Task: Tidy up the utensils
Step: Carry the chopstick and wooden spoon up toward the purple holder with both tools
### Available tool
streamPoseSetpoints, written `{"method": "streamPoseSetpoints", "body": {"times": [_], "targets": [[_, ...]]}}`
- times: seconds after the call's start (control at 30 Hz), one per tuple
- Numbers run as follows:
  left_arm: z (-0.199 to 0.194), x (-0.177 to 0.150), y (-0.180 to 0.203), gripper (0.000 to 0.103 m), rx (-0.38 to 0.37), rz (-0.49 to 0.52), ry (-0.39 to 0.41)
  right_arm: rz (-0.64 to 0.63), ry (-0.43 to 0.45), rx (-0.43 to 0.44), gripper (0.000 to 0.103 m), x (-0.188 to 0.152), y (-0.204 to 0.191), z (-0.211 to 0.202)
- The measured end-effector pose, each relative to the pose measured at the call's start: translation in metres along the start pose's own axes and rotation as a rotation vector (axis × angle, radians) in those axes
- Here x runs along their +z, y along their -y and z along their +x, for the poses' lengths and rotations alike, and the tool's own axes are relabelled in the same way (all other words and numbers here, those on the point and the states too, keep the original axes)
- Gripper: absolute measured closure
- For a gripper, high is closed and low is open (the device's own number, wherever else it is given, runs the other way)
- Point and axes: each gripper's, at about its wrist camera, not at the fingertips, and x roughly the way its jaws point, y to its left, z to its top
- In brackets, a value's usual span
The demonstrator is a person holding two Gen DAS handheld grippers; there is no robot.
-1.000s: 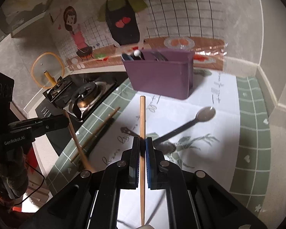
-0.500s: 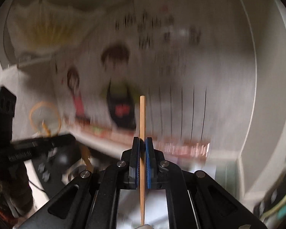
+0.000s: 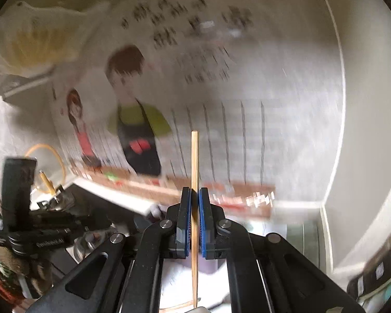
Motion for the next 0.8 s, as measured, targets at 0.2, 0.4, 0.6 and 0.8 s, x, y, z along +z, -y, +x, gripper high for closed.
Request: {"method": "streamPoseSetpoints", "body": {"times": [0.2,0.4,0.6,0.8], "targets": [[0.059,-0.063,0.003,0.071,-0.052,0.034,-0.204,0.046,-0.125,-0.013,0.097,-0.052,0.02,0.009],[0.083,-0.107,0.031,0.071,-0.063,0.13,-0.317,0.064,-0.198,-0.022,0.098,-0.086,0.027,0.012],[0.103,-0.124,0.058,0.071,-0.008,0.199,-0.371,0.077,-0.234,-0.022,0.097,-0.102,0.029,0.012],[0.111,-0.133,0.052,0.071,0.078,0.215,-0.38,0.069,-0.265,-0.023,0.097,-0.115,0.027,0.011]]}}
